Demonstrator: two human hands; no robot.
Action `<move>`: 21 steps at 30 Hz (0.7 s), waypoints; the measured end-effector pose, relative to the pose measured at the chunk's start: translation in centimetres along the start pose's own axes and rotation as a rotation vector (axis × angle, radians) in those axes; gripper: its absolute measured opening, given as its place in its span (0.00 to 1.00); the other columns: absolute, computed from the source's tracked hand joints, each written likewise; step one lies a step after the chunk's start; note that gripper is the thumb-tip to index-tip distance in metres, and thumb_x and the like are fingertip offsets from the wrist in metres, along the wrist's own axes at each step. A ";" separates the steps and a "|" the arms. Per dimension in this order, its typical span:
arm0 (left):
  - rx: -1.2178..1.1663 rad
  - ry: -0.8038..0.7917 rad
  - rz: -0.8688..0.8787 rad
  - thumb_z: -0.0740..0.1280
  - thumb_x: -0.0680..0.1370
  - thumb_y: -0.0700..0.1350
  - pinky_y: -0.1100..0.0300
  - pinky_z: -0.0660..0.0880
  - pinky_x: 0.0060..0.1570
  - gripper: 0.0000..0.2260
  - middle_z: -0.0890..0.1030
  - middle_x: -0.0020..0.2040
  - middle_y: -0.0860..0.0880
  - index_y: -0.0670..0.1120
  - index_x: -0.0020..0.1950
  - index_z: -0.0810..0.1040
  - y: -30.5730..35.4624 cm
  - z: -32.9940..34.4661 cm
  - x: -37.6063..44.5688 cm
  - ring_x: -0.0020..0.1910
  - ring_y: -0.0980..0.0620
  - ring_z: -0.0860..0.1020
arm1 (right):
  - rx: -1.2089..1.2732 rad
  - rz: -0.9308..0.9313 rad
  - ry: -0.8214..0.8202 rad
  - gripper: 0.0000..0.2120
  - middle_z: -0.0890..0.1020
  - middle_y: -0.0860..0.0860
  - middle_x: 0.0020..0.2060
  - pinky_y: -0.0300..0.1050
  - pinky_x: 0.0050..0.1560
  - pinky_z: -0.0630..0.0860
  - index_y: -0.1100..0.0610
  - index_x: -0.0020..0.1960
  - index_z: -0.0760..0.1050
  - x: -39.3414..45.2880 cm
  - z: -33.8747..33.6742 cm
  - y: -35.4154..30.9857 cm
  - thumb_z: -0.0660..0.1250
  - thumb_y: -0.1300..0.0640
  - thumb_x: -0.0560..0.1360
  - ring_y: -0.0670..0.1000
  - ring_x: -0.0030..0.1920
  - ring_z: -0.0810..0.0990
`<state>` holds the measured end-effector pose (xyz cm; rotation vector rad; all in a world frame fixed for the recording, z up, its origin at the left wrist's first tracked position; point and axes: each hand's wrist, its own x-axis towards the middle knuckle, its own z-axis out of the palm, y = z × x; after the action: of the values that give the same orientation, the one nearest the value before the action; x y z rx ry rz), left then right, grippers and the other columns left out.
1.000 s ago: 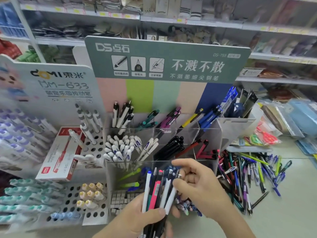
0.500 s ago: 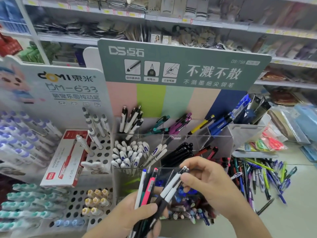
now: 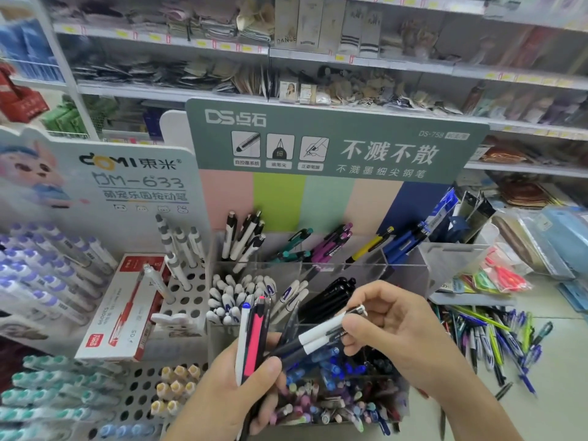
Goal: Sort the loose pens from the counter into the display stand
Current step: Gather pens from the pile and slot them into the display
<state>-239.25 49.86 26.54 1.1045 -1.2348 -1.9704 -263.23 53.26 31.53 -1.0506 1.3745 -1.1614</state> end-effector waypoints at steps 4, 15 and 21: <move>-0.188 -0.011 -0.064 0.77 0.67 0.54 0.59 0.69 0.22 0.21 0.72 0.28 0.36 0.37 0.44 0.80 0.3 -0.9 -0.5 0.22 0.47 0.69 | 0.018 -0.134 0.121 0.12 0.86 0.61 0.39 0.44 0.40 0.84 0.65 0.50 0.78 0.4 0.0 -2.4 0.73 0.62 0.69 0.60 0.37 0.86; -0.451 0.047 0.019 0.87 0.52 0.53 0.60 0.68 0.19 0.29 0.69 0.27 0.39 0.35 0.36 0.77 1.0 -1.2 -2.0 0.20 0.48 0.67 | -0.582 -0.671 0.186 0.09 0.86 0.47 0.42 0.37 0.45 0.80 0.59 0.53 0.82 9.2 6.9 -6.0 0.77 0.60 0.74 0.45 0.41 0.83; -0.487 0.077 0.037 0.87 0.53 0.53 0.59 0.68 0.19 0.29 0.70 0.27 0.39 0.35 0.37 0.77 0.7 -1.3 -2.5 0.19 0.47 0.67 | -0.853 -0.808 0.230 0.13 0.84 0.55 0.50 0.44 0.55 0.78 0.60 0.55 0.85 12.4 9.5 -4.6 0.78 0.59 0.72 0.52 0.46 0.81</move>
<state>-236.83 50.97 27.77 0.8887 -0.6733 -2.0285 -255.08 39.35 33.89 -2.2867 1.7387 -1.2839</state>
